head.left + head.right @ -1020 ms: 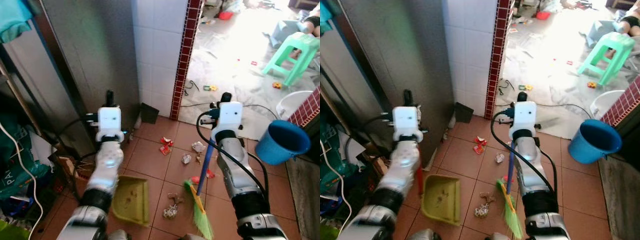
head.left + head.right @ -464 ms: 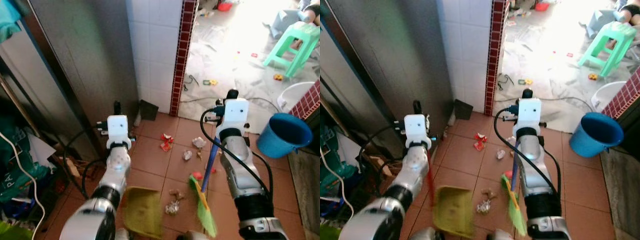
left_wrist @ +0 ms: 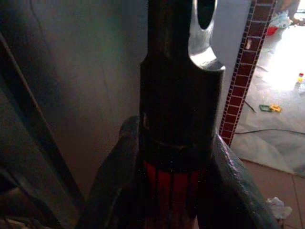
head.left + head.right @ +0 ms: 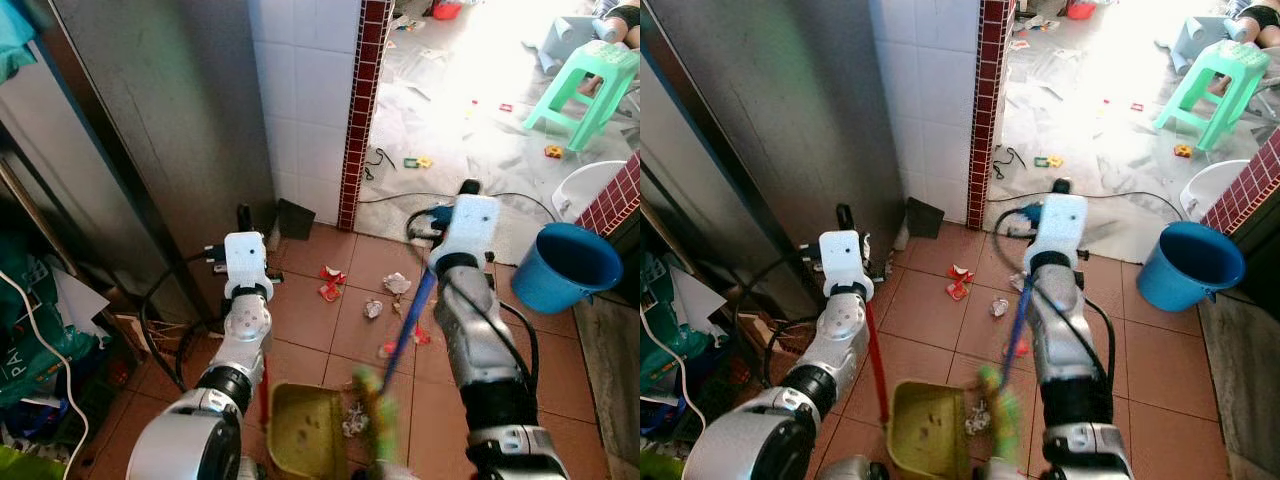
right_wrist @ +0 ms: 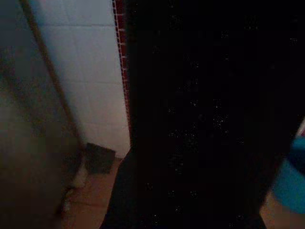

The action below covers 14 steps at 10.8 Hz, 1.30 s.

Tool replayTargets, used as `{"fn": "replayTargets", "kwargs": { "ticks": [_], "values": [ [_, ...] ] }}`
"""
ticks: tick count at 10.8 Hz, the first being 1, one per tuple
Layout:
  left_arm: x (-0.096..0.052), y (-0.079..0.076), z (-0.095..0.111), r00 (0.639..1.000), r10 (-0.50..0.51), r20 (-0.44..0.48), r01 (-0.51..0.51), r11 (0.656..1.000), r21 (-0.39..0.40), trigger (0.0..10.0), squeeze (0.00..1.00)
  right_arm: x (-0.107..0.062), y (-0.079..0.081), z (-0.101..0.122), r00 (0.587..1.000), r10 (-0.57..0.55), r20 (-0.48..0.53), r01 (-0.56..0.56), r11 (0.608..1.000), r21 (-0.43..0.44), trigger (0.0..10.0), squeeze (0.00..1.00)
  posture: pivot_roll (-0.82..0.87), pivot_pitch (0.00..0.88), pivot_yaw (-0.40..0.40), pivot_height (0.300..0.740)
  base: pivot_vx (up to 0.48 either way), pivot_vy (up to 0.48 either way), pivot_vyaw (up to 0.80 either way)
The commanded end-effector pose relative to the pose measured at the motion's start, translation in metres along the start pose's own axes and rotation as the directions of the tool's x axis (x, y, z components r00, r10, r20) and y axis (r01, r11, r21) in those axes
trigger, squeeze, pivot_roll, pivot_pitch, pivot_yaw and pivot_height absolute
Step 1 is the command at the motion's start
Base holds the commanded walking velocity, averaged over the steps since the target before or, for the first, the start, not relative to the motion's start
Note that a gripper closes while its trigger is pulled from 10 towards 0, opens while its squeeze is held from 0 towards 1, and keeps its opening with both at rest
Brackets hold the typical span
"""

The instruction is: Sweep floor

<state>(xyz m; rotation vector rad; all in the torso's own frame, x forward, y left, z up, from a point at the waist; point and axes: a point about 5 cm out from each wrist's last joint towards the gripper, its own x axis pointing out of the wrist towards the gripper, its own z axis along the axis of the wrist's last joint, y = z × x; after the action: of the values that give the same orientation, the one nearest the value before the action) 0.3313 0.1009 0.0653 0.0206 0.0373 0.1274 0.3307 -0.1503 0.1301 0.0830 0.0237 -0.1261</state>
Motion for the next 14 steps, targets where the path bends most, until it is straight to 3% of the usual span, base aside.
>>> {"fn": "replayTargets", "kwargs": {
  "ticks": [1,2,5,7,9,10,11,12,14],
  "values": [
    [0.005,-0.002,0.01,0.999,0.002,0.045,-0.002,1.0,0.002,10.0,0.0,0.002,0.007,0.003,0.999,0.024,-0.028,-0.022,0.997,0.07,10.0,0.0,-0.11,0.051,0.013,0.74,0.0,0.0,0.0],
    [0.005,-0.002,0.01,0.999,0.006,0.044,-0.006,1.0,0.005,10.0,0.0,0.004,0.013,0.005,0.994,0.051,-0.097,-0.037,0.99,0.139,10.0,0.0,-0.12,0.049,0.011,0.74,0.0,0.0,0.0],
    [0.006,-0.002,0.01,0.999,0.011,0.04,-0.012,1.0,0.009,10.0,0.0,0.004,0.029,0.016,0.953,0.217,-0.213,-0.18,0.967,0.18,10.0,0.0,-0.13,0.047,0.01,0.74,0.0,0.0,0.0],
    [0.006,-0.003,0.01,0.999,0.011,0.035,-0.011,1.0,0.011,10.0,0.0,0.002,0.045,0.037,0.915,0.365,-0.174,-0.329,0.922,0.203,10.0,0.0,-0.13,0.044,0.01,0.74,0.0,0.0,0.0],
    [0.006,-0.003,0.01,0.999,0.007,0.033,-0.007,1.0,0.011,10.0,0.0,-0.002,0.059,0.079,0.862,0.504,0.06,-0.507,0.859,0.075,10.0,0.0,-0.13,0.043,0.009,0.74,0.0,0.0,0.0],
    [0.006,-0.003,0.01,1.0,0.0,0.03,0.0,1.0,0.01,10.0,0.0,-0.002,0.057,0.092,0.851,0.509,0.129,-0.516,0.856,0.026,10.0,0.0,-0.13,0.042,0.009,0.74,0.0,0.0,0.0],
    [0.006,-0.006,0.01,0.999,-0.032,0.035,0.032,0.999,0.0,10.0,0.0,-0.001,0.05,0.104,0.845,0.494,0.206,-0.485,0.869,-0.092,10.0,0.0,-0.13,0.041,0.011,0.74,0.0,0.0,0.0],
    [0.006,-0.006,0.013,0.998,-0.028,0.056,0.028,1.0,-0.006,10.0,0.0,0.001,0.042,0.107,0.857,0.46,0.231,-0.434,0.887,-0.157,10.0,0.0,-0.13,0.041,0.011,0.74,0.0,0.0,0.0],
    [0.008,0.001,0.015,0.996,0.037,0.077,-0.037,0.999,0.004,10.0,0.0,0.004,0.029,0.102,0.888,0.38,0.259,-0.327,0.917,-0.227,10.0,0.0,-0.12,0.04,0.009,0.74,0.0,0.0,0.0]
  ]
}}
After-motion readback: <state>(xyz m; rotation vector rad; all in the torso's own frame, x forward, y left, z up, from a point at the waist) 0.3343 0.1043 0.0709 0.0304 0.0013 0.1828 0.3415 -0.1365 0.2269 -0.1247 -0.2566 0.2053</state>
